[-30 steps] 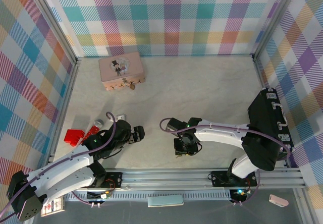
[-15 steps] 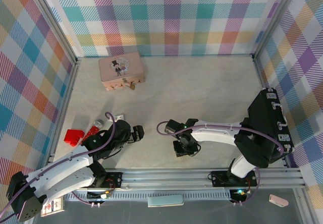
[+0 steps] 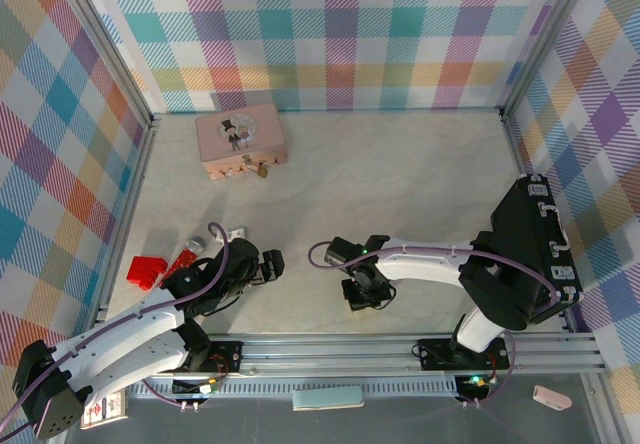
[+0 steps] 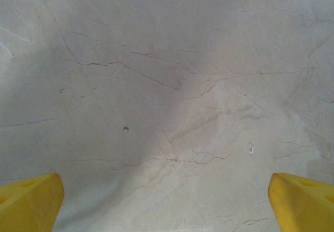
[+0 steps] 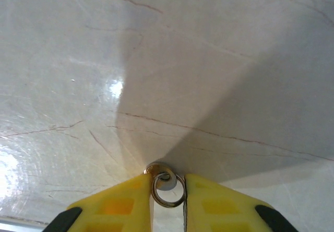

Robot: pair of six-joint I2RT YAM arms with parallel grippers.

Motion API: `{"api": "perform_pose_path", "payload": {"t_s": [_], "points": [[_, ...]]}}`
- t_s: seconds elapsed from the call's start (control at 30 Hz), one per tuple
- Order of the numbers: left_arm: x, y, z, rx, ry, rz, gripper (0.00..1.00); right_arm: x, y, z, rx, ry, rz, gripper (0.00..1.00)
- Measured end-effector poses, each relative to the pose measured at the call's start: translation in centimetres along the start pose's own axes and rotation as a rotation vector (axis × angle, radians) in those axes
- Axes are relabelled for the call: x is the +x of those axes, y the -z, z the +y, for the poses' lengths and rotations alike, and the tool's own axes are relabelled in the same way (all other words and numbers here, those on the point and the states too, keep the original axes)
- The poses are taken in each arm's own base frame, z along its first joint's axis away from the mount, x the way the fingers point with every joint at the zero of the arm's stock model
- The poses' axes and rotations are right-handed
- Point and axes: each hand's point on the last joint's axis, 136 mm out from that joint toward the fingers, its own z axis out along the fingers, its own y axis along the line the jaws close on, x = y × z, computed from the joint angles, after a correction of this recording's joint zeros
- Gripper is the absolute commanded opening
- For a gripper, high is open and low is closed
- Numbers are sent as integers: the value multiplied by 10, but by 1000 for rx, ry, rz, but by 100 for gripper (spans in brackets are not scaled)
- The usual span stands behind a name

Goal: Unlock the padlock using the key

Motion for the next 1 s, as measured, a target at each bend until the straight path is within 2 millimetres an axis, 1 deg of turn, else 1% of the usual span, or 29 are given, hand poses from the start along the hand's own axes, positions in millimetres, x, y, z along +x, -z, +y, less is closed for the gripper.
{"api": "perform_pose_path", "payload": {"t_s": [0.23,0.6,0.83,0.9,1.0], "points": [[1,-1,0,-3,-1,3,100,-2,1,3,-8,7,-5,9],[2,-3,1,-12,-5,10,100,-4,2,5,-16,0,-13,0],[3,-4,2,-15,-7,13,100,-10,4,11,-56,-16,-57,0],[2,-4,0,-9,-5,9,100,-15,5,10,-86,-47,-86,0],[-2,-3,-5,14,-1,-5,100,-23,13,4,-154,-115,-146,0]]}}
